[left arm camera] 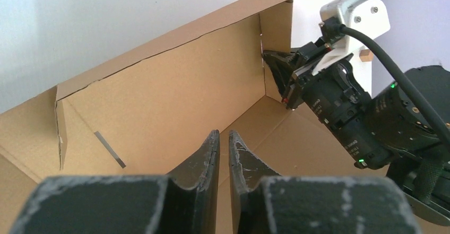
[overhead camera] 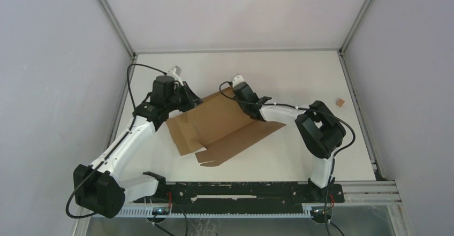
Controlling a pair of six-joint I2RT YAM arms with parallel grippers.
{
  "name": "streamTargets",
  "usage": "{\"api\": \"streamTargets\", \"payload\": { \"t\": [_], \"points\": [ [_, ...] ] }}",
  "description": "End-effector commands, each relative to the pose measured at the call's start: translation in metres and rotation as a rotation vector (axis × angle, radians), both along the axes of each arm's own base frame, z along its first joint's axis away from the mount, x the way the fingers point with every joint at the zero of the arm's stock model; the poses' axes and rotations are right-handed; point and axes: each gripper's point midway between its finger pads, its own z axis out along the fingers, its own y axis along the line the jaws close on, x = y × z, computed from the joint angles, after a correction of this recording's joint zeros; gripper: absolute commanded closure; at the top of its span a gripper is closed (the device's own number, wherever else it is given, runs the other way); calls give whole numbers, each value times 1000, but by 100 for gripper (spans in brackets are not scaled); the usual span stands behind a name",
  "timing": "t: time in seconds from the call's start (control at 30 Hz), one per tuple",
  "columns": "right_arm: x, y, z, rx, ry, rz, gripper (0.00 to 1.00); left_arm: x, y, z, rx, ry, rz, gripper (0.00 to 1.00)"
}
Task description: Fold the paper box
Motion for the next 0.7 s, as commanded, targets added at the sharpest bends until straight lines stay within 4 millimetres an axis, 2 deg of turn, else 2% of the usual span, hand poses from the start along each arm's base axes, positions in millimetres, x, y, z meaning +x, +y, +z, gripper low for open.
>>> {"api": "streamTargets", "payload": {
  "t": [0.0,0.2,0.67],
  "points": [
    [0,-20,-11,-136,38,-21,91,3,-1,-1,3,-23,-23,84],
    [-2,-12,-16,-63,103,1,88,5,1,-1,8,-18,-26,84],
    [-12,5,-9,206,208,61,64,6,2,0,16,-17,-29,84]
  ]
}}
